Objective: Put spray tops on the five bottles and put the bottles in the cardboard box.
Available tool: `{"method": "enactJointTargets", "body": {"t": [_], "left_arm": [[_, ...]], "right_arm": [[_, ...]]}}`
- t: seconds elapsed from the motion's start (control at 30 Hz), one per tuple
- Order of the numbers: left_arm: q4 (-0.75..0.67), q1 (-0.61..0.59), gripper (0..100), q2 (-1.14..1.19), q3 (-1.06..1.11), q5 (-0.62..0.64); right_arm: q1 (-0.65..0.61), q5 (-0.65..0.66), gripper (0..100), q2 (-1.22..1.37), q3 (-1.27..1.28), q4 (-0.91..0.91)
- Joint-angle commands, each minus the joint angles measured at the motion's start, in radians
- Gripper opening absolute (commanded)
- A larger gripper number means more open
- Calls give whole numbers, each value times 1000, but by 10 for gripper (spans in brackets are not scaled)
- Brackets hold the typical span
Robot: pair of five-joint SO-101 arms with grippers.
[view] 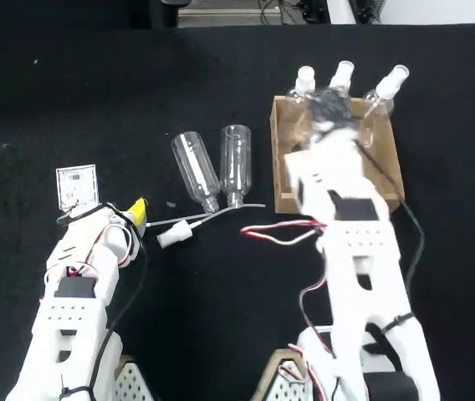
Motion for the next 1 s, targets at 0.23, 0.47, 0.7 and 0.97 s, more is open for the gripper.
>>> {"method": "enactJointTargets", "body": {"t": [0.23, 0.47, 0.7, 0.97], "left_arm": [[-31, -108, 209, -15, -27, -14], [-66, -156, 209, -15, -24, -9], [-64, -120, 209, -8, -22, -9], [-71, -117, 209, -15, -8, -12]], "right_arm": [[-382, -114, 250, 272, -306, 101], [-451, -230, 273, 599, -550, 98], [-451, -226, 367, 874, -840, 207], [-480, -226, 333, 1141, -1164, 384]]}}
